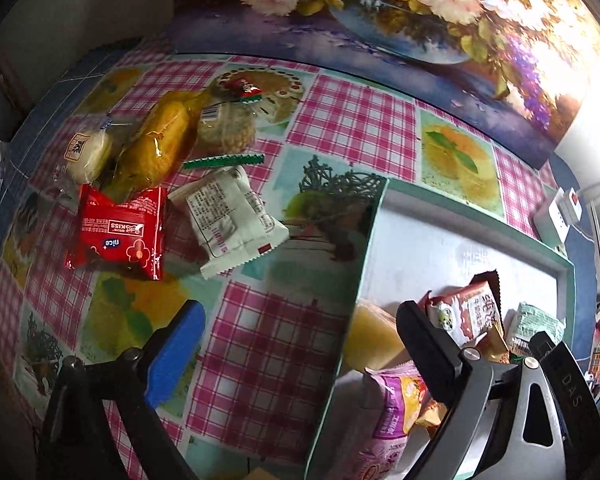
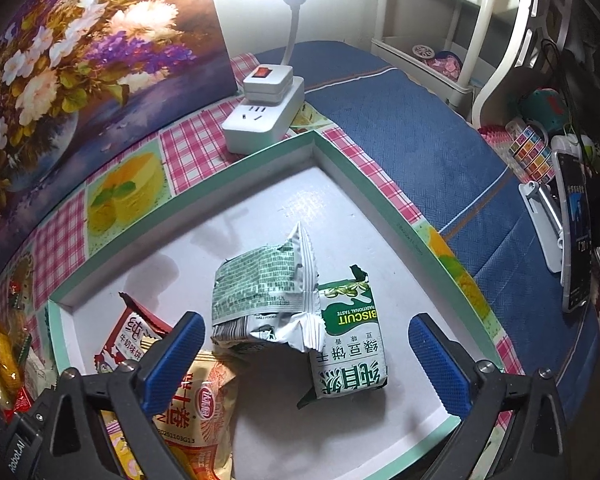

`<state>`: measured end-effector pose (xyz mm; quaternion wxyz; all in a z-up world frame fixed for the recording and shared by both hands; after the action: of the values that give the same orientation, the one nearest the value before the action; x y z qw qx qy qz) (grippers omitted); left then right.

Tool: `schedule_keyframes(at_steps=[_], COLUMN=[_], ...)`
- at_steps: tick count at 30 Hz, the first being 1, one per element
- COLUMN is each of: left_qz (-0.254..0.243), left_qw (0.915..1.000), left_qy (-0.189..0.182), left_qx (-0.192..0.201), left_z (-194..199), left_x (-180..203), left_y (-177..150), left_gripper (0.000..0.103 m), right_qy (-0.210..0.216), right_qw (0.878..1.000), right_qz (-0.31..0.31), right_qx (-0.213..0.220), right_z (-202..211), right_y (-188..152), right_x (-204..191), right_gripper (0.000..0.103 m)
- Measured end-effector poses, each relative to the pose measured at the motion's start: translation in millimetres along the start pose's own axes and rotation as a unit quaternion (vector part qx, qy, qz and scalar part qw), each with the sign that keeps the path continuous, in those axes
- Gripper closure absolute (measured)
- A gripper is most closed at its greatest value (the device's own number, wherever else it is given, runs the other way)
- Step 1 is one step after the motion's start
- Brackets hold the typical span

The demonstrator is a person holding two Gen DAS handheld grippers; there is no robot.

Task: Organize snacks
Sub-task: 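Withdraw both open grippers from the tray back to the snack pile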

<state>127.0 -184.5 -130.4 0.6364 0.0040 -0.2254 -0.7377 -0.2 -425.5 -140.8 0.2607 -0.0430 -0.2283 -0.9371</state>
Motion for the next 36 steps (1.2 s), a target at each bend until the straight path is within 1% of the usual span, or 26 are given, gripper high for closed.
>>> schedule_keyframes(at_steps=[6,10,13,14,16,21,23,25,26,28,30,33,36], left_qz=[0.013,0.028,0.04,0.042,0.046,0.072,0.085,0.1,0.112,0.136,0.165,0.204,0.237], left_qw=[0.9999,0.9995,0.9989,0.9988,0.9983,0.9942,0.9912,0.9875,0.9849,0.9798,0.9736,0.9648,0.9553], left_qy=[-0.005,-0.006,-0.005,0.001,0.02,0.059,0.073,0.088,0.095,0.106,0.116,0.129,0.143], left_qx=[0.01,0.016,0.022,0.024,0.03,0.054,0.07,0.084,0.091,0.1,0.107,0.105,0.104], left_z=[4,10,16,18,23,41,51,59,63,68,70,71,74], left_x=[-8,-20,-32,-38,-51,-89,-104,-119,-128,-145,-161,-188,-209], left_y=[5,11,16,18,22,34,39,42,43,42,39,35,29], left_gripper=[0.006,0.006,0.006,0.006,0.006,0.006,0.006,0.006,0.006,0.006,0.006,0.006,0.006], right_qy=[-0.001,0.004,0.028,0.034,0.052,0.094,0.112,0.121,0.125,0.132,0.141,0.162,0.161], right_qw=[1.0,1.0,0.999,0.998,0.995,0.987,0.98,0.972,0.969,0.966,0.964,0.952,0.941], right_qz=[0.003,0.015,0.026,0.032,0.063,0.11,0.129,0.147,0.155,0.164,0.174,0.223,0.261], right_qx=[0.005,0.025,0.037,0.044,0.063,0.075,0.103,0.137,0.146,0.151,0.146,0.135,0.142], right_z=[6,22,38,45,60,87,105,123,130,137,139,139,138], right_y=[0,2,2,2,-2,-18,-20,-20,-22,-28,-38,-62,-82], right_x=[-4,-14,-29,-36,-56,-102,-119,-136,-144,-159,-179,-211,-230], right_gripper=[0.0,0.0,0.0,0.0,0.0,0.0,0.0,0.0,0.0,0.0,0.0,0.0,0.0])
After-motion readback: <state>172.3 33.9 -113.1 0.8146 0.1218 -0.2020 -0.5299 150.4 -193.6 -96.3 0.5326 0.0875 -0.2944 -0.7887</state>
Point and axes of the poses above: each gripper's, at about its wrist camera, not at the fingertips, and z roughly against the way its jaws point, x to its right, y to its top, the point moved 10 cm from there along -z, roughly the way its jaws point, and after that the axes turned 13 degrees about -y, right-handed, at the moved point
